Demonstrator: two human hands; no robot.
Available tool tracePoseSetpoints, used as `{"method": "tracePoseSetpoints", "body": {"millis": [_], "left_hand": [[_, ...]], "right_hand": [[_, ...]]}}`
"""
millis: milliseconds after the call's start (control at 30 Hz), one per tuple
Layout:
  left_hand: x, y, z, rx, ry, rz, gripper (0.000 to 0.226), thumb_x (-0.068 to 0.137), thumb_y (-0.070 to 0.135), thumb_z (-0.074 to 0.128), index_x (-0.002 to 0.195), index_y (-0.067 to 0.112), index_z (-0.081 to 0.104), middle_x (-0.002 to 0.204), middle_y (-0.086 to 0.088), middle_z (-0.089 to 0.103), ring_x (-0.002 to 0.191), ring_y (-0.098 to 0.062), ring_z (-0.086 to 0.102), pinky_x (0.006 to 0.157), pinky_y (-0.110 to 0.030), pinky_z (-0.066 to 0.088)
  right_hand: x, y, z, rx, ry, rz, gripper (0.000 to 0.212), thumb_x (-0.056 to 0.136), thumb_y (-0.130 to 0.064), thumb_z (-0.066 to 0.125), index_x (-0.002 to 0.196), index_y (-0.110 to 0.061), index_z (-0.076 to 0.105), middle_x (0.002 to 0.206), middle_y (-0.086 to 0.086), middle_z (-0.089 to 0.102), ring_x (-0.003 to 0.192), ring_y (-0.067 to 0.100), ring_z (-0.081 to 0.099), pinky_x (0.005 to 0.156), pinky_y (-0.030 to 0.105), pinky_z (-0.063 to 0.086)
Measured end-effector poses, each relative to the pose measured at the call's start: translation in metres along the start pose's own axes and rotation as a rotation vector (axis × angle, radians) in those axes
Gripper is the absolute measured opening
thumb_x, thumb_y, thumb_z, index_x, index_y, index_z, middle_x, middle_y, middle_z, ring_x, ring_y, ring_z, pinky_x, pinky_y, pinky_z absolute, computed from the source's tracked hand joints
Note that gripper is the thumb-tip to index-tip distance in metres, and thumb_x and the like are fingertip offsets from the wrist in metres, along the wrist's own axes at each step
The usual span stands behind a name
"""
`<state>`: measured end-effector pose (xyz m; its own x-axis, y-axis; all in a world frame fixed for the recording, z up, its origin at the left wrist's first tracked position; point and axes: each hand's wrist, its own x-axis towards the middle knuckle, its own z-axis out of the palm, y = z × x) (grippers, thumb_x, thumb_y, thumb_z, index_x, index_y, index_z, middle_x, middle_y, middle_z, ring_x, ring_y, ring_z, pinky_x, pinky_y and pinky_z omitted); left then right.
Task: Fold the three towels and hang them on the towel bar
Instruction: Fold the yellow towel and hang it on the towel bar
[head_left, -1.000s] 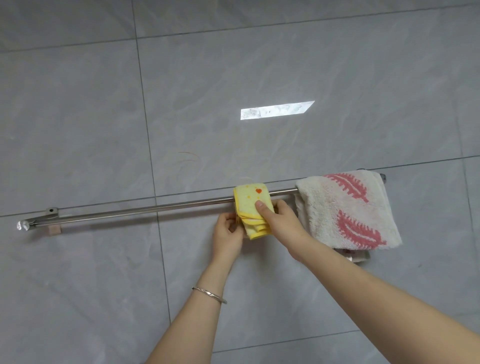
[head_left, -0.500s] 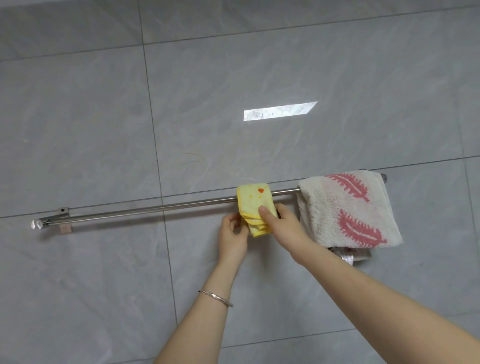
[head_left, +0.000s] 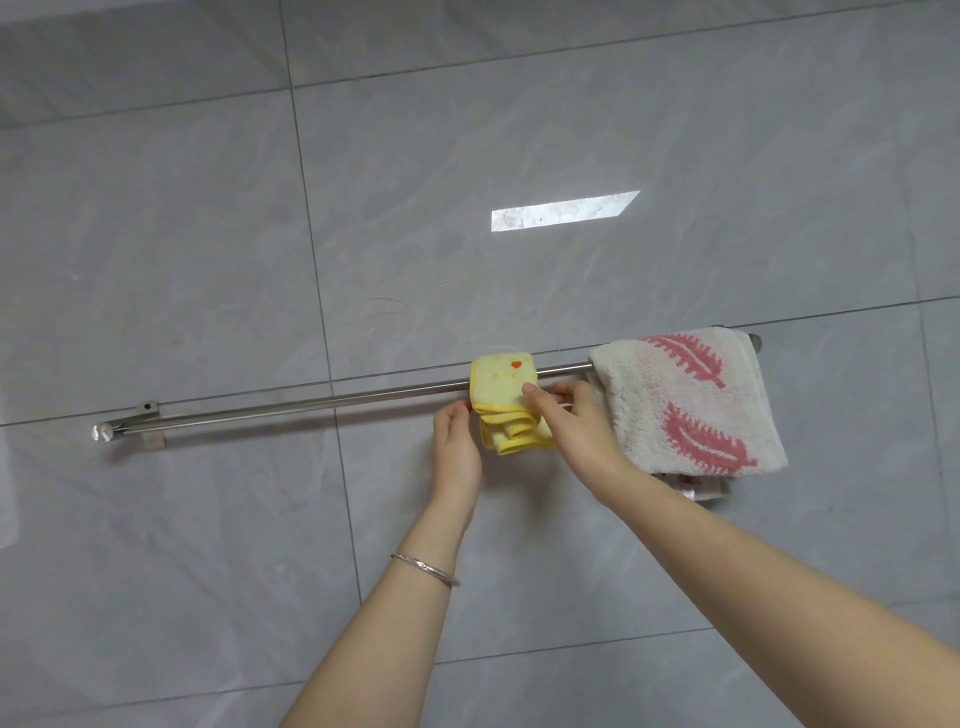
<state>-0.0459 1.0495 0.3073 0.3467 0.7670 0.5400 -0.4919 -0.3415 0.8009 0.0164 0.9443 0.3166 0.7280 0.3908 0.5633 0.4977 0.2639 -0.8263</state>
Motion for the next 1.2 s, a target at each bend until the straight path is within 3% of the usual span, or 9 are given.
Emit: {"method": "tracePoseSetpoints", "body": {"millis": [67, 167, 300, 400, 500, 600, 700, 867, 1200], "left_hand": [[-0.005, 0.008, 0.001, 0.017, 0.041, 0.025, 0.018, 0.099, 0.016, 0.037, 0.107, 0.011, 0.051, 0.106, -0.002, 0.052, 0.1, -0.014, 0.046, 0.072, -0.016, 0.037], [-0.012, 0.02, 0.003, 0.026, 0.119, 0.022, 0.024, 0.097, 0.017, 0.04, 0.113, 0.007, 0.054, 0.108, -0.003, 0.053, 0.102, -0.017, 0.047, 0.082, -0.024, 0.035], [-0.027, 0.036, 0.005, 0.044, 0.167, 0.044, 0.015, 0.092, 0.01, 0.047, 0.105, 0.01, 0.054, 0.098, -0.002, 0.053, 0.093, -0.017, 0.048, 0.078, -0.022, 0.036], [-0.038, 0.044, 0.007, 0.069, 0.185, 0.085, 0.02, 0.089, 0.004, 0.05, 0.107, 0.009, 0.055, 0.092, -0.001, 0.054, 0.088, -0.014, 0.049, 0.064, -0.007, 0.039], [-0.055, 0.052, 0.009, 0.073, 0.187, 0.106, 0.02, 0.088, 0.002, 0.052, 0.106, 0.01, 0.054, 0.083, 0.004, 0.053, 0.081, -0.011, 0.05, 0.059, 0.0, 0.038], [-0.078, 0.061, 0.01, 0.079, 0.123, 0.075, 0.013, 0.089, 0.003, 0.053, 0.098, 0.012, 0.052, 0.084, -0.001, 0.056, 0.076, -0.009, 0.051, 0.053, -0.001, 0.036], [-0.105, 0.068, 0.01, 0.077, 0.087, 0.016, 0.012, 0.088, 0.002, 0.053, 0.093, 0.013, 0.053, 0.076, 0.004, 0.055, 0.068, -0.001, 0.049, 0.05, -0.002, 0.036], [-0.141, 0.073, 0.003, 0.012, 0.164, -0.114, 0.021, 0.087, 0.001, 0.052, 0.079, 0.019, 0.053, 0.072, 0.001, 0.054, 0.065, -0.008, 0.051, 0.057, -0.018, 0.037], [-0.212, 0.088, -0.029, 0.013, 0.287, -0.126, 0.023, 0.087, 0.0, 0.049, 0.076, 0.02, 0.054, 0.073, 0.004, 0.054, 0.065, -0.007, 0.05, 0.056, -0.019, 0.033]], "right_hand": [[-0.003, -0.004, -0.003, -0.015, 0.024, -0.029, 0.048, 0.084, -0.046, 0.06, 0.118, -0.014, 0.049, 0.109, -0.002, 0.055, 0.101, 0.012, 0.054, 0.09, 0.03, 0.045], [-0.01, -0.013, -0.006, -0.002, 0.04, -0.055, 0.045, 0.084, -0.043, 0.06, 0.116, -0.013, 0.048, 0.1, -0.005, 0.054, 0.091, 0.008, 0.054, 0.076, 0.022, 0.043], [-0.021, -0.024, -0.014, -0.013, 0.052, -0.079, 0.026, 0.088, -0.035, 0.058, 0.104, -0.017, 0.048, 0.09, -0.009, 0.053, 0.084, 0.008, 0.053, 0.066, 0.017, 0.04], [-0.031, -0.028, -0.023, -0.046, 0.066, -0.128, 0.015, 0.09, -0.024, 0.053, 0.102, -0.016, 0.051, 0.09, -0.005, 0.054, 0.083, 0.01, 0.053, 0.063, 0.009, 0.039], [-0.042, -0.031, -0.033, -0.022, 0.059, -0.164, 0.01, 0.09, -0.012, 0.049, 0.099, -0.013, 0.053, 0.094, 0.001, 0.055, 0.074, 0.003, 0.048, 0.057, 0.0, 0.036], [-0.052, -0.034, -0.04, 0.01, 0.035, -0.165, 0.015, 0.089, -0.008, 0.049, 0.101, -0.007, 0.057, 0.091, -0.001, 0.056, 0.073, 0.006, 0.048, 0.059, 0.004, 0.037], [-0.066, -0.035, -0.044, 0.064, -0.006, -0.166, 0.011, 0.088, -0.007, 0.051, 0.096, -0.008, 0.058, 0.08, -0.01, 0.054, 0.073, 0.005, 0.049, 0.06, 0.003, 0.037], [-0.095, -0.029, -0.046, 0.174, -0.102, -0.128, 0.016, 0.087, -0.007, 0.052, 0.078, -0.02, 0.054, 0.071, -0.005, 0.053, 0.071, 0.012, 0.05, 0.064, 0.014, 0.04], [-0.17, -0.036, -0.044, 0.331, -0.296, -0.045, 0.02, 0.084, -0.007, 0.059, 0.074, -0.024, 0.055, 0.07, -0.004, 0.057, 0.07, 0.013, 0.053, 0.068, 0.022, 0.043]]}}
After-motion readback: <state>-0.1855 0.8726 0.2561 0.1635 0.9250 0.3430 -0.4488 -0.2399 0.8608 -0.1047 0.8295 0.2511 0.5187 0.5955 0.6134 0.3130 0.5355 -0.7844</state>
